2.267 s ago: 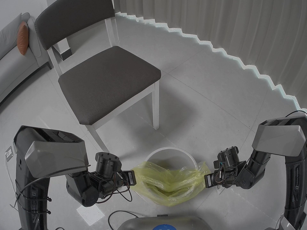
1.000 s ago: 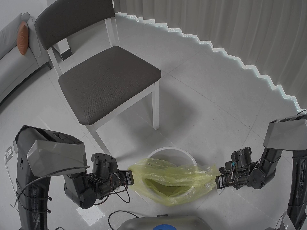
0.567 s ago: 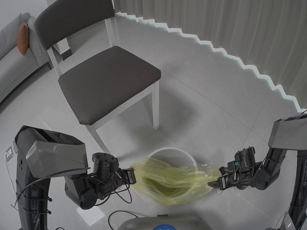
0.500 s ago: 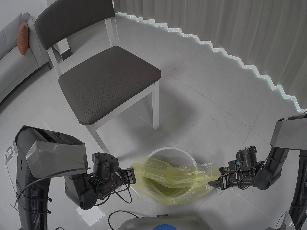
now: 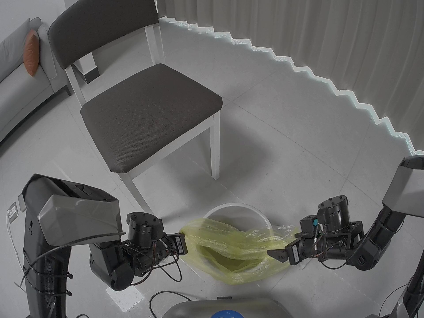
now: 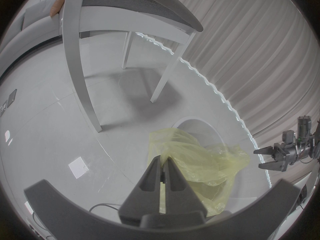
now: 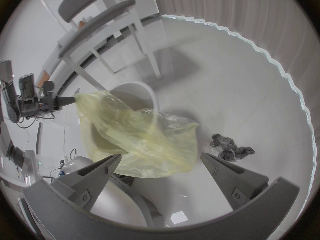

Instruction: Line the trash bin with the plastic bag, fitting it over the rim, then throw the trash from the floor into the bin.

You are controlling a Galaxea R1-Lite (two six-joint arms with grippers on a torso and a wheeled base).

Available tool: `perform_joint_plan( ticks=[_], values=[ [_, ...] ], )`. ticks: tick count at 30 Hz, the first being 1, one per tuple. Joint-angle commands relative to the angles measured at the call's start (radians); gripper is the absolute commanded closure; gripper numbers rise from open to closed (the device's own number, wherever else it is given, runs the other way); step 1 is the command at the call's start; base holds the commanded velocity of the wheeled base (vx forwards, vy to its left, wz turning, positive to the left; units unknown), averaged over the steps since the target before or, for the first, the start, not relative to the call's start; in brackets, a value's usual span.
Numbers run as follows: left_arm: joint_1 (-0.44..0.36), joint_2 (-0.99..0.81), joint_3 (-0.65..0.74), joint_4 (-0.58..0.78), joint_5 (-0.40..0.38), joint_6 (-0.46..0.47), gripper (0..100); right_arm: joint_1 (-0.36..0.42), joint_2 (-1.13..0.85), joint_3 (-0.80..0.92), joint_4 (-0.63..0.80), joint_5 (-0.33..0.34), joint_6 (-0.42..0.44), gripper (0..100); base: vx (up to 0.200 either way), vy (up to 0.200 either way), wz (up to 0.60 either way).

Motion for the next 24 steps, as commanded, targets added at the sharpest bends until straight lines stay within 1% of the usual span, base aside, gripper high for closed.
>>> perform_joint_plan(
  ticks=[1, 2, 3, 4, 5, 6, 7, 8, 12, 15, 19, 24],
  values=[
    [0.001, 0.021, 0.0, -0.003, 0.003, 0.002, 0, 0.131, -0.01, -0.066, -0.001, -0.008, -0.005, 0, 0.0, 0.0, 0.0],
    [-0.001, 0.021, 0.002, -0.006, 0.006, 0.002, 0, 0.158, 0.007, -0.085, -0.001, -0.01, -0.014, 0, 0.0, 0.0, 0.0],
    [-0.001, 0.021, 0.002, -0.008, 0.007, 0.002, 0, 0.162, 0.01, -0.088, -0.001, -0.01, -0.019, 0, 0.0, 0.0, 0.0],
    [-0.003, 0.019, 0.005, -0.019, 0.013, 0.002, 0, 0.175, 0.031, -0.109, -0.002, -0.01, -0.062, 0, 0.0, 0.0, 0.0],
    [-0.003, 0.019, 0.005, -0.019, 0.013, 0.002, 0, 0.175, 0.034, -0.111, -0.002, -0.01, -0.068, 0, 0.0, 0.0, 0.0],
    [-0.007, 0.016, 0.016, -0.026, 0.023, 0.002, 0, 0.175, 0.063, -0.129, -0.005, -0.01, -0.143, 0, 0.0, 0.0, 0.0],
    [-0.009, 0.014, 0.019, -0.028, 0.027, 0.002, 0, 0.175, 0.073, -0.137, -0.007, -0.008, -0.169, 0, 0.0, 0.0, 0.0],
    [-0.019, 0.013, 0.025, -0.036, 0.036, 0.002, 0, 0.175, 0.096, -0.151, -0.018, -0.008, -0.22, 0, 0.0, 0.0, 0.0],
    [-0.036, 0.016, 0.056, -0.08, 0.049, 0.0, 0, 0.175, 0.174, -0.195, -0.087, 0.001, -0.333, 0, 0.0, 0.0, 0.0],
    [-0.039, 0.025, 0.068, -0.106, 0.047, -0.001, 0, 0.175, 0.232, -0.235, -0.107, 0.001, -0.413, 0, 0.0, 0.0, 0.0],
    [-0.032, 0.044, 0.071, -0.112, 0.047, -0.003, 0, 0.177, 0.293, -0.273, -0.108, 0.001, -0.49, 0, 0.0, 0.0, 0.0],
    [-0.03, 0.047, 0.074, -0.134, 0.046, -0.003, 0, 0.177, 0.321, -0.315, -0.104, 0.002, -0.556, 0, 0.0, 0.0, 0.0]
  ],
)
